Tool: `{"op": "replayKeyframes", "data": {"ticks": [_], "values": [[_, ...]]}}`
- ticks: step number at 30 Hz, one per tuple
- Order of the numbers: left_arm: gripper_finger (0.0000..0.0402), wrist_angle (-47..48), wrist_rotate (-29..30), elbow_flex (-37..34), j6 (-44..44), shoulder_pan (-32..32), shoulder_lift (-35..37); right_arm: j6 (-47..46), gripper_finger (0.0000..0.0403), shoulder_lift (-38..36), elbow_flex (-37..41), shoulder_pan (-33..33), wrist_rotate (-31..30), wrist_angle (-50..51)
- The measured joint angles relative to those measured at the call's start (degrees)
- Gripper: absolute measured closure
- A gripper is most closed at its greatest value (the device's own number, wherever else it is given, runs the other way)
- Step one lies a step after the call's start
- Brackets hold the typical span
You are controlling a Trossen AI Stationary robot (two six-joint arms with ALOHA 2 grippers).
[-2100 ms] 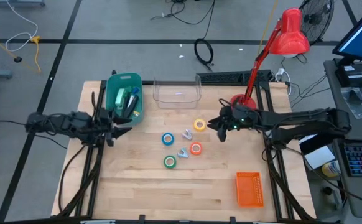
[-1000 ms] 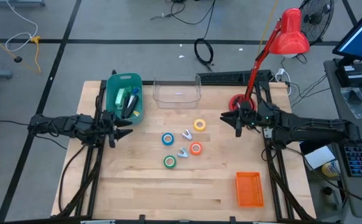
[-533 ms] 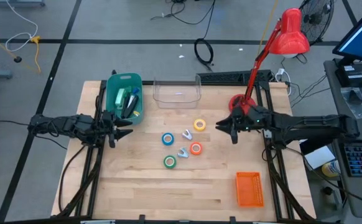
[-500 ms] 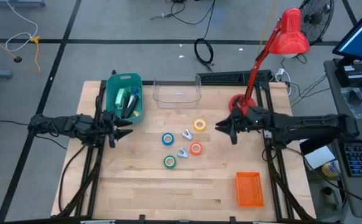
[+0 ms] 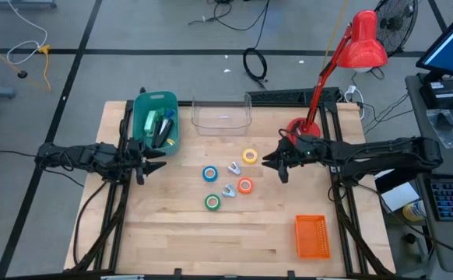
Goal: Pick and place Stapler, Stapler remover, tape
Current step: Put the yellow tape into the transparent bin
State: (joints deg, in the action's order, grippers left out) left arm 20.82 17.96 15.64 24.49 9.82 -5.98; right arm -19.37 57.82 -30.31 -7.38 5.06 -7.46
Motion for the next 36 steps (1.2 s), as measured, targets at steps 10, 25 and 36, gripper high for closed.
{"op": "replayKeyframes", "data": {"ticks": [10,25,36], "values": [[0.0185,0.07,0.02,0.00,-0.02,0.00,0.00,4.48,0.0303,7.69,-5.07,-0.02,0.83,4.73],[0.0185,0.09,0.13,0.00,-1.54,0.00,0.00,11.08,0.0248,15.96,-11.46,-0.24,-0.88,10.40],[0.0185,0.21,0.08,0.00,-2.95,0.01,-0.01,16.36,0.0204,19.87,-18.00,-0.88,-0.54,18.29]]}}
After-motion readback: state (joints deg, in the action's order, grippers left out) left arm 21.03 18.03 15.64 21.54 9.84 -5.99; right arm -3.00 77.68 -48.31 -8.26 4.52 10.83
